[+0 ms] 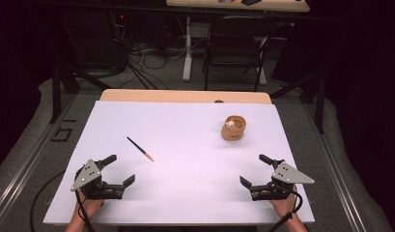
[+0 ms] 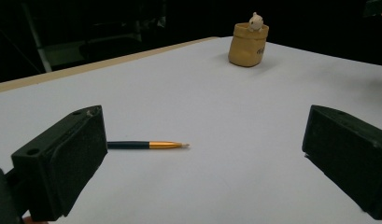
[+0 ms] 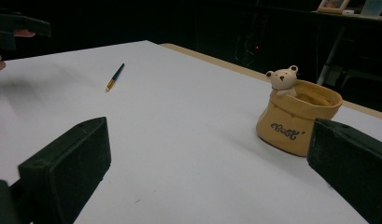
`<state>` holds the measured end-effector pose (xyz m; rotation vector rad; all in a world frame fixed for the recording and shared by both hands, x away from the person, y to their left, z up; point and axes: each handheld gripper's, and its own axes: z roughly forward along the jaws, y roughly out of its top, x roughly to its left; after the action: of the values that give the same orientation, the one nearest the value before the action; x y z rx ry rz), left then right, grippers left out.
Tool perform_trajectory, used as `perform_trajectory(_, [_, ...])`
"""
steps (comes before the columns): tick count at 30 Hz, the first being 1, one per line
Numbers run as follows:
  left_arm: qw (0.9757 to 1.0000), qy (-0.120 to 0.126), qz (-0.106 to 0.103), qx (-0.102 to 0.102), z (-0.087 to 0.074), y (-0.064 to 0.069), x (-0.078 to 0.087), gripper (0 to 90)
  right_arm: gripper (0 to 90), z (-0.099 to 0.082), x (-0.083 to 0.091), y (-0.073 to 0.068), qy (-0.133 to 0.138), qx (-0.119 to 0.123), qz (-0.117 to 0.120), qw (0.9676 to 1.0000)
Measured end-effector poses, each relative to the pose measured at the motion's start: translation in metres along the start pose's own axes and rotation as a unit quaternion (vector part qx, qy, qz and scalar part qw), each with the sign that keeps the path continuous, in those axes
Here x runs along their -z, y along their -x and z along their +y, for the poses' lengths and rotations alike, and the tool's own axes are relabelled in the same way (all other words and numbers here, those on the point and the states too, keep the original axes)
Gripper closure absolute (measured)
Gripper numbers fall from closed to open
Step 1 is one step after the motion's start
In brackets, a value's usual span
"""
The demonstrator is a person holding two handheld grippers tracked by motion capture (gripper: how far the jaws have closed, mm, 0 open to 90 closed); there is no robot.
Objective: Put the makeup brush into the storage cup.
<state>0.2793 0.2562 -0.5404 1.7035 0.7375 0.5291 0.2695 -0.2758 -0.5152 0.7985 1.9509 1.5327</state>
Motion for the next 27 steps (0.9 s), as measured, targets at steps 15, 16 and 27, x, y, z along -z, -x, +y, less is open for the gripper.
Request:
perform_trajectory(15, [0.9998,0.003,-0.021,0.001,0.003,-0.004,-0.009,0.1,0.0,0.001,-0.002,-0.002,-0.003,0.002,0.006,1.0000])
perform_trajectory(16, [0.9998,-0.001,-0.020,-0.005,0.003,-0.005,-0.011,0.1,0.0,0.001,-0.002,-0.002,-0.004,0.002,0.006,1.0000])
perform_trajectory(27, [0.9989,-0.030,-0.024,-0.027,0.013,-0.023,-0.024,0.1,0.0,0.001,-0.001,-0.001,-0.004,-0.003,0.005,1.0000])
